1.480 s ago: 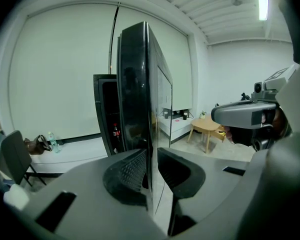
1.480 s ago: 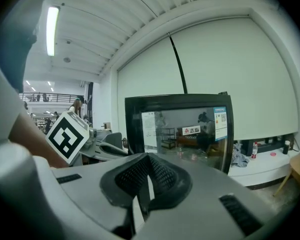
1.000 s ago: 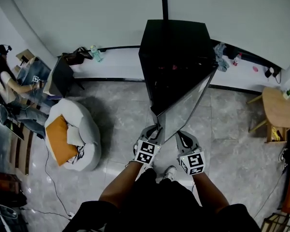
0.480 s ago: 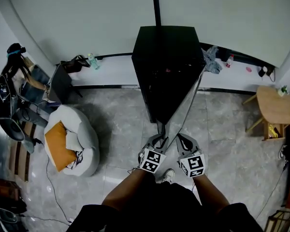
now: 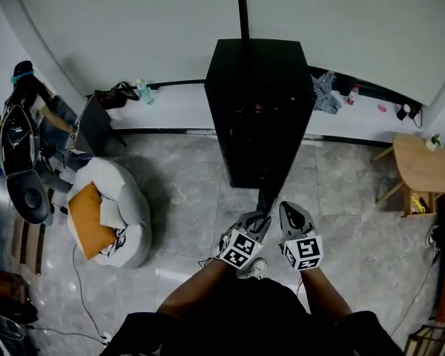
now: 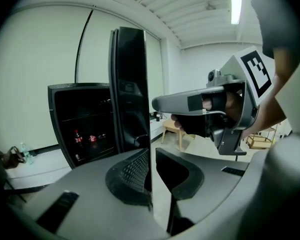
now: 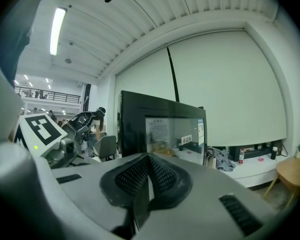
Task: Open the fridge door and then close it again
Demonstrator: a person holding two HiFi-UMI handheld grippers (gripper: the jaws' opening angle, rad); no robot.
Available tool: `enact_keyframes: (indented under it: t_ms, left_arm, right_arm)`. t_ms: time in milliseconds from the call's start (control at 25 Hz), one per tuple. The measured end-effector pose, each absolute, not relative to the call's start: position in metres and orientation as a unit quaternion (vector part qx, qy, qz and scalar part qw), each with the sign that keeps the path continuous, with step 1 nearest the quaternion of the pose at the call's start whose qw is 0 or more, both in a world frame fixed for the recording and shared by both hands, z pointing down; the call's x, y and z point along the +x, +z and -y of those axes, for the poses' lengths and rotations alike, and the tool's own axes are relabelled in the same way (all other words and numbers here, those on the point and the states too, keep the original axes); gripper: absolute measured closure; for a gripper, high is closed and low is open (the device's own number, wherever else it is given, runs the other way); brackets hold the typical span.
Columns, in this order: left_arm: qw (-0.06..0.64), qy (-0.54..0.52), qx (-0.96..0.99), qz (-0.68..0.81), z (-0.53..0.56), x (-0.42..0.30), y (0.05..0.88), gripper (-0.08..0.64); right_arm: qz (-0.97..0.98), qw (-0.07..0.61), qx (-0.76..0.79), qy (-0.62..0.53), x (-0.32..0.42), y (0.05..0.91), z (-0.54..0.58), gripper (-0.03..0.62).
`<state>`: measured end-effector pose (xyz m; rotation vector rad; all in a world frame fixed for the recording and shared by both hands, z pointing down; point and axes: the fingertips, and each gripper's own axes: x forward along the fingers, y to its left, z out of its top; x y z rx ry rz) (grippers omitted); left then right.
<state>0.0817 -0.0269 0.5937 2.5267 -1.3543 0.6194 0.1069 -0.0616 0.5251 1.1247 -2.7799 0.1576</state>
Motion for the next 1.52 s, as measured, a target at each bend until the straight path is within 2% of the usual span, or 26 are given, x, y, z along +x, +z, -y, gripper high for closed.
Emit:
enact_keyframes:
  t_ms: [160,760,1520]
  left_arm:
    - [0.1,0.193,0.862,0.458,0.023,0.079,0.588,0.538]
    - [0.07,0.132,0.811,0.566,0.057,0.002,0.537,0.539]
    - [0.062,0.136,0.789,0.596,0.053,-0.012,0.533,0.538]
  right_arm:
    - [0.92,0.056,0.384,0.062,0.116,0.522,0.064,0.583]
    - [0.916,0.047,0.393,0.068,0.114,0.52,0.073,0.583]
    - [0.923,0.047,0.374,0.071,0.106,0.525,0.066,0.583]
